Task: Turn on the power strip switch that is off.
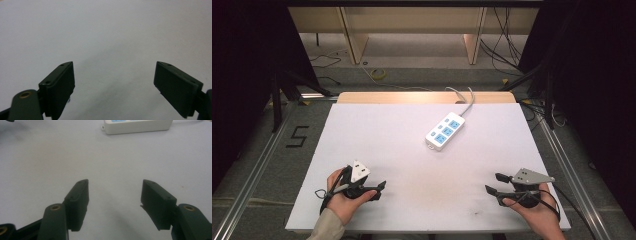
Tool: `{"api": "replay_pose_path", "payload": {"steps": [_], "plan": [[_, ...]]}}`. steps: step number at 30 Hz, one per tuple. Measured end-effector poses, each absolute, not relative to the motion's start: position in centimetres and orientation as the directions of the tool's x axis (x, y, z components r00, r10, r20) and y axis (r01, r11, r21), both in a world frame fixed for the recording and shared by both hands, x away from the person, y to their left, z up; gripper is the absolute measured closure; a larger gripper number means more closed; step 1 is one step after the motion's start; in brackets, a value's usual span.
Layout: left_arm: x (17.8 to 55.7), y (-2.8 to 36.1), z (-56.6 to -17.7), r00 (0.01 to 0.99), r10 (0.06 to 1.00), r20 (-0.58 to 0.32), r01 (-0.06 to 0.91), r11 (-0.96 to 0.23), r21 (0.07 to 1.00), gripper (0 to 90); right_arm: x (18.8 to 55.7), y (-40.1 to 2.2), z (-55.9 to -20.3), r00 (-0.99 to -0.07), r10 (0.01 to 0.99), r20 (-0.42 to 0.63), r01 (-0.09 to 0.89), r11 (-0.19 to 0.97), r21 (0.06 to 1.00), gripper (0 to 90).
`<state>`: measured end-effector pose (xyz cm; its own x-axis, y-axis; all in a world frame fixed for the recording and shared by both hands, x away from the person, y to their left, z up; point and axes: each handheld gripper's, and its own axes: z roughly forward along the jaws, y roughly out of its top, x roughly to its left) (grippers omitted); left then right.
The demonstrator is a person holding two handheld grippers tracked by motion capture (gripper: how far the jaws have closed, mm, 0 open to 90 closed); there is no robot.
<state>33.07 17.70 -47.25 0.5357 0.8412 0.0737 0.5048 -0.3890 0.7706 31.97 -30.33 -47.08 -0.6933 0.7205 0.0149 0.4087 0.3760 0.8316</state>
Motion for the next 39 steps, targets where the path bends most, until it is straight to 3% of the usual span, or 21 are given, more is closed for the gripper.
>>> {"api": "replay_pose_path", "payload": {"steps": [15, 27, 39], "plan": [[32.9, 17.3, -47.5, 0.538, 0.840, 0.077, 0.518, -0.401, 0.755, 17.0, 32.2, -29.8, -46.8, -0.734, 0.672, -0.093, 0.362, 0.505, 0.784, 89.7], [32.8, 17.2, -47.4, 0.534, 0.842, 0.079, 0.510, -0.396, 0.763, 17.2, 33.3, -28.5, -45.8, -0.738, 0.667, -0.098, 0.379, 0.531, 0.758, 90.0], [32.7, 17.0, -47.4, 0.534, 0.840, 0.097, 0.500, -0.406, 0.765, 17.3, 36.7, -25.5, -44.3, -0.747, 0.658, -0.088, 0.416, 0.568, 0.711, 90.0]]}}
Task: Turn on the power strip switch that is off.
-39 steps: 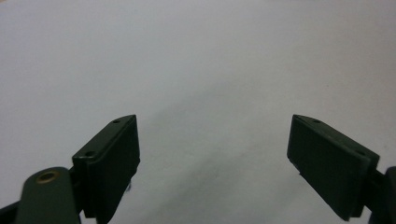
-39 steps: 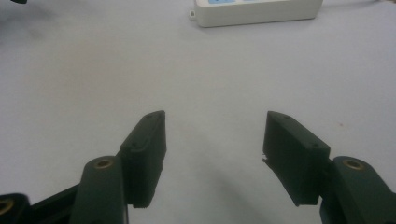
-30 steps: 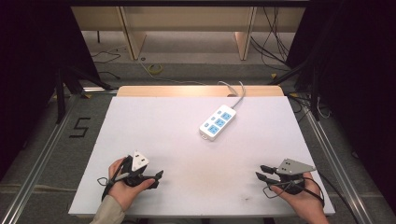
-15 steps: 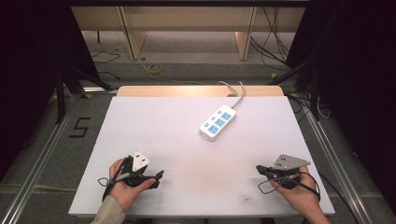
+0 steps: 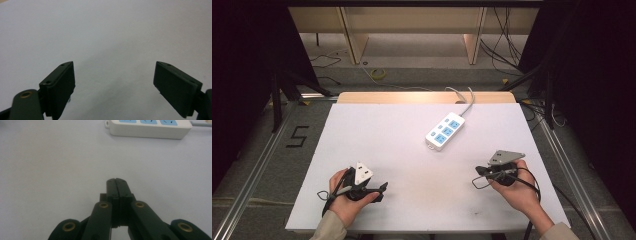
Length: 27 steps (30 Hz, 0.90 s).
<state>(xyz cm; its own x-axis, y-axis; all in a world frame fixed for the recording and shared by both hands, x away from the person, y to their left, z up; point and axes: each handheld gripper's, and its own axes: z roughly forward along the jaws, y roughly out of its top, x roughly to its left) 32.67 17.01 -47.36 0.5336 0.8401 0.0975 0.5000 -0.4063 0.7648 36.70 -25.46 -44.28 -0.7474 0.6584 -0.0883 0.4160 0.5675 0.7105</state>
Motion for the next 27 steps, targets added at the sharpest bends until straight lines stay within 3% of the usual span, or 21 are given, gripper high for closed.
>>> {"api": "replay_pose_path", "payload": {"steps": [27], "plan": [[32.7, 17.0, -47.3, 0.534, 0.839, 0.104, 0.494, -0.409, 0.767, 17.3, 42.6, -22.4, -42.1, -0.733, 0.674, -0.094, 0.449, 0.582, 0.678, 90.0]]}}
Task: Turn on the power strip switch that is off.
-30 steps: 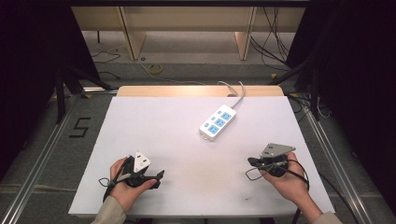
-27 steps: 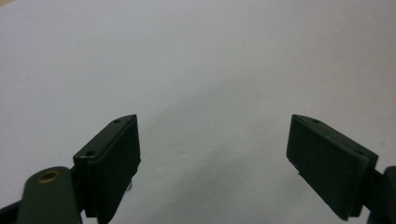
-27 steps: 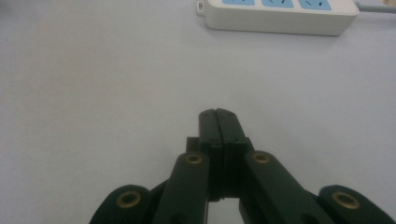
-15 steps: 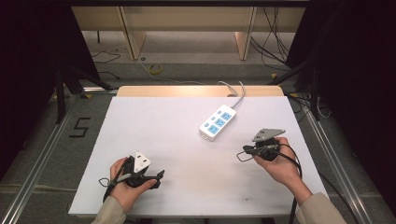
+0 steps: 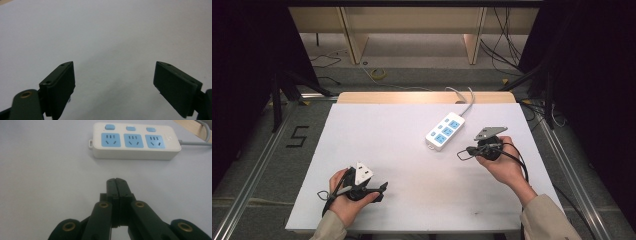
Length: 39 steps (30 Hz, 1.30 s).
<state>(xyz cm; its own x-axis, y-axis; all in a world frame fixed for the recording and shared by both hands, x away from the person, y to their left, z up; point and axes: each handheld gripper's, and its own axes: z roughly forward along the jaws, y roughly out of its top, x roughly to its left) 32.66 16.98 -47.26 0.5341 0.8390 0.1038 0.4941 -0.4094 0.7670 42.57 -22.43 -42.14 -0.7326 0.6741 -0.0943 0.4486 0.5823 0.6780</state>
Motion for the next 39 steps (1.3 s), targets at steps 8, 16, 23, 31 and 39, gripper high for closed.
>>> {"api": "replay_pose_path", "payload": {"steps": [8, 16, 23, 31, 39], "plan": [[32.7, 16.9, -47.3, 0.537, 0.837, 0.107, 0.492, -0.414, 0.766, 17.3, 43.7, -21.8, -42.0, -0.729, 0.678, -0.093, 0.454, 0.580, 0.677, 90.0], [32.7, 16.9, -47.3, 0.536, 0.838, 0.105, 0.492, -0.411, 0.768, 17.3, 44.8, -21.1, -41.9, -0.727, 0.680, -0.091, 0.459, 0.581, 0.673, 90.0], [32.7, 16.9, -47.2, 0.533, 0.840, 0.101, 0.491, -0.404, 0.772, 17.3, 45.8, -20.4, -41.9, -0.726, 0.683, -0.084, 0.467, 0.578, 0.669, 90.0], [32.7, 16.9, -47.2, 0.536, 0.838, 0.105, 0.491, -0.410, 0.769, 17.3, 46.5, -19.8, -42.2, -0.727, 0.682, -0.078, 0.472, 0.579, 0.665, 90.0], [32.7, 16.9, -47.2, 0.535, 0.839, 0.101, 0.490, -0.405, 0.772, 17.3, 47.1, -19.2, -42.1, -0.727, 0.682, -0.076, 0.475, 0.580, 0.662, 90.0]]}}
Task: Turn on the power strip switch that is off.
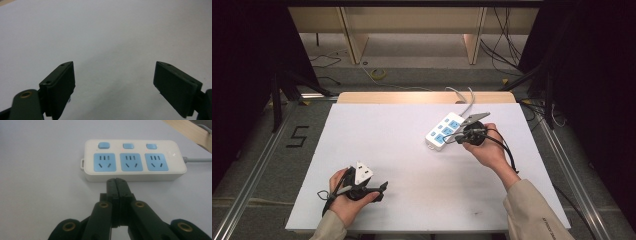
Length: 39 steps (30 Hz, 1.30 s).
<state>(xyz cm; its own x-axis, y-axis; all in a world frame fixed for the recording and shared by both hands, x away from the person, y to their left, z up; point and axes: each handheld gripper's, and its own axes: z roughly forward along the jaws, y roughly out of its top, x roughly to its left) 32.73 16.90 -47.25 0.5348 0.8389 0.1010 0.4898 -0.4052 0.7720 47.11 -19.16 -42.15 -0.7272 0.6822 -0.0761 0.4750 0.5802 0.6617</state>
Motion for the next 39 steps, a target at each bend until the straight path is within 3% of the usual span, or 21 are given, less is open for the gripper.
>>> {"api": "replay_pose_path", "payload": {"steps": [39], "plan": [[32.7, 16.9, -47.2, 0.532, 0.840, 0.101, 0.486, -0.402, 0.776, 17.3, 49.6, -16.6, -42.5, -0.725, 0.686, -0.061, 0.495, 0.582, 0.645, 90.0]]}}
